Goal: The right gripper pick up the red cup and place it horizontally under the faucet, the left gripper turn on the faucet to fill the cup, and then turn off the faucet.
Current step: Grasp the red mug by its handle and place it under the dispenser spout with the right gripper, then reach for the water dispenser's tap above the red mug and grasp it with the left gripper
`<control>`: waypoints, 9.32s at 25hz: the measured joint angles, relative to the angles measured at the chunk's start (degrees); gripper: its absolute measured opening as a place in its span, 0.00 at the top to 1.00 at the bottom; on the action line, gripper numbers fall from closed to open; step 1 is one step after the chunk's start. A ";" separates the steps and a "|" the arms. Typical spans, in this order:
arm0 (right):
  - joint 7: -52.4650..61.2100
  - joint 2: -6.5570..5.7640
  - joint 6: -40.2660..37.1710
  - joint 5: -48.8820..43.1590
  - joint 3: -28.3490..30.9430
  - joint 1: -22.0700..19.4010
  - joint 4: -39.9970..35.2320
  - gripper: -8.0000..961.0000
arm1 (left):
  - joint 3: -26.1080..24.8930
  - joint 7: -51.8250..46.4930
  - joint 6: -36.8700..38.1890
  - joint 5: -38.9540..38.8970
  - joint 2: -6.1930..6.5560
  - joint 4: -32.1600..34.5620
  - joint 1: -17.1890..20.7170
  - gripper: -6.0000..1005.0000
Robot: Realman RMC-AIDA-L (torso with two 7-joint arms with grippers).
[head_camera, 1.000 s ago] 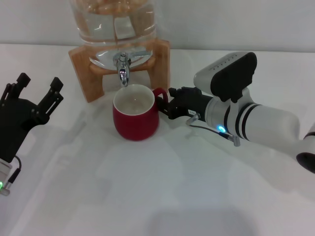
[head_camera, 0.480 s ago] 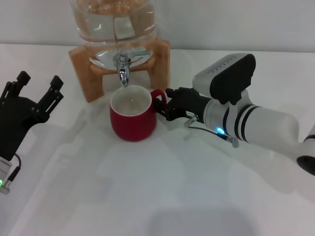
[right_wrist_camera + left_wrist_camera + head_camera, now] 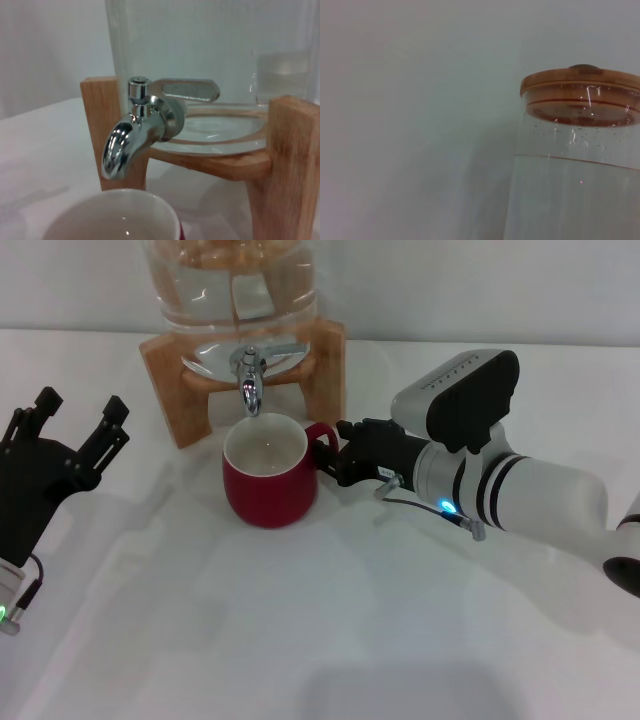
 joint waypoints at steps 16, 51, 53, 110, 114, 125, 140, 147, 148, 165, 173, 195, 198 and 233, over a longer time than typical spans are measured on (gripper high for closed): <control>0.07 -0.07 -0.19 0.04 0.06 -0.18 -0.07 0.53 | -0.04 0.00 0.00 0.00 0.00 -0.05 -0.08 0.11; -0.01 -1.03 -5.85 -2.06 0.74 -5.85 1.36 0.53 | -0.26 0.00 0.53 -0.06 0.00 -0.05 -0.08 0.11; -0.01 -1.18 -6.87 -2.07 0.84 -6.45 1.36 0.53 | -0.27 0.00 0.53 -0.07 0.02 -0.06 -0.08 0.11; 0.10 0.00 -39.66 -2.74 6.03 -24.27 -14.58 0.09 | 0.08 -9.99 6.58 8.26 0.66 10.60 1.04 0.11; 0.13 0.00 -38.92 -2.74 6.03 -24.19 -14.18 0.09 | 0.10 -14.58 13.37 15.28 0.61 20.51 4.79 0.11; 0.15 0.00 -38.31 -2.75 6.09 -23.78 -14.11 0.09 | 0.18 -32.88 24.53 33.61 0.44 42.13 11.44 0.11; 0.15 0.00 -38.28 -2.05 6.59 -23.47 -14.31 0.09 | -0.75 -70.65 27.19 68.50 0.61 65.39 12.73 0.11; 0.16 0.00 -38.51 -2.04 6.79 -23.46 -14.53 0.09 | -1.23 -85.03 25.46 83.72 0.61 75.10 12.53 0.11; 0.15 0.00 -38.55 -2.04 6.80 -23.46 -14.53 0.09 | -1.58 -87.21 24.27 85.85 0.62 77.05 12.38 0.11; 0.15 -0.09 -38.62 -2.05 6.92 -22.48 -14.29 0.09 | -11.37 -100.29 0.28 104.92 0.88 90.60 0.16 0.11; 0.25 0.00 -38.60 -2.05 6.91 -22.54 -14.14 0.09 | -11.53 -96.87 -2.50 106.84 1.20 88.19 -5.81 0.11; 0.73 0.00 -38.79 -2.04 6.91 -23.31 -13.24 0.09 | -17.57 -86.32 -2.81 106.89 2.28 72.18 -17.89 0.11; 0.83 0.00 -38.80 -2.04 6.91 -23.31 -13.23 0.09 | -18.19 -85.31 -2.56 106.97 2.53 69.84 -19.05 0.11; 0.86 0.00 -39.10 -2.05 6.91 -23.38 -12.73 0.09 | -18.58 -77.89 1.50 107.08 1.81 59.00 -24.93 0.11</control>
